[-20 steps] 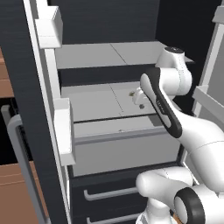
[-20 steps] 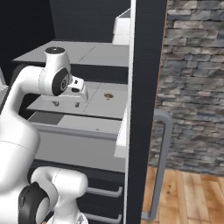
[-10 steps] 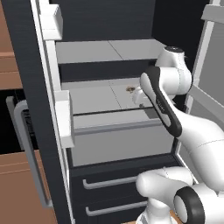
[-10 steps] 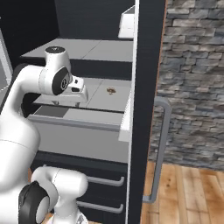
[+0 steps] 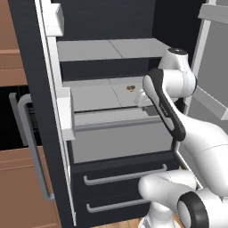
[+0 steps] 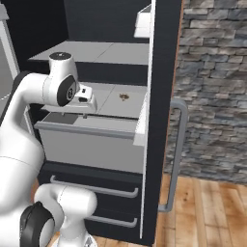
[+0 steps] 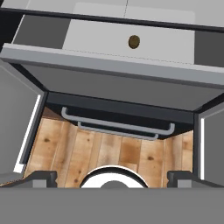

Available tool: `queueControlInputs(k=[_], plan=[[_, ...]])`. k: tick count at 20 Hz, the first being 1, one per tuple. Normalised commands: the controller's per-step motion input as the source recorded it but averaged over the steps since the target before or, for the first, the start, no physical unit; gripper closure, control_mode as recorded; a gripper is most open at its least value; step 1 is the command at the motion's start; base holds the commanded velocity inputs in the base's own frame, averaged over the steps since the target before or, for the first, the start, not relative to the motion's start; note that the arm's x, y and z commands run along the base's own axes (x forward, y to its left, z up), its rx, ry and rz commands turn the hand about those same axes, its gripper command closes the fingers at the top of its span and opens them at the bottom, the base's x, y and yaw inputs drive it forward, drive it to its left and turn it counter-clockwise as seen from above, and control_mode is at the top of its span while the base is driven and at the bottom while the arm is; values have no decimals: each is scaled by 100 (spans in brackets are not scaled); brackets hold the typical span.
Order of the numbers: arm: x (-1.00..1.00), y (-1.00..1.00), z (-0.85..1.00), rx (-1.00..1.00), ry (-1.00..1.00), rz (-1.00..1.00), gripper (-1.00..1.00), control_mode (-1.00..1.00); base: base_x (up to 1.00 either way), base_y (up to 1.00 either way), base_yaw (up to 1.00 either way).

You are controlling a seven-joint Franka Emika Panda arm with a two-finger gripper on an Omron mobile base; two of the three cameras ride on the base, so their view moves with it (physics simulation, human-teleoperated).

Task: Fully open the fridge drawer.

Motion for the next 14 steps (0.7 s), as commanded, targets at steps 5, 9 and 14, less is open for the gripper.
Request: queueControlInputs(k=[5, 9, 14], plan=[[0, 0, 0, 0, 0, 0, -100, 100, 0, 0, 0], [0, 0, 0, 0, 0, 0, -100, 100, 0, 0, 0], [0, 0, 0, 0, 0, 0, -100, -100, 0, 0, 0]])
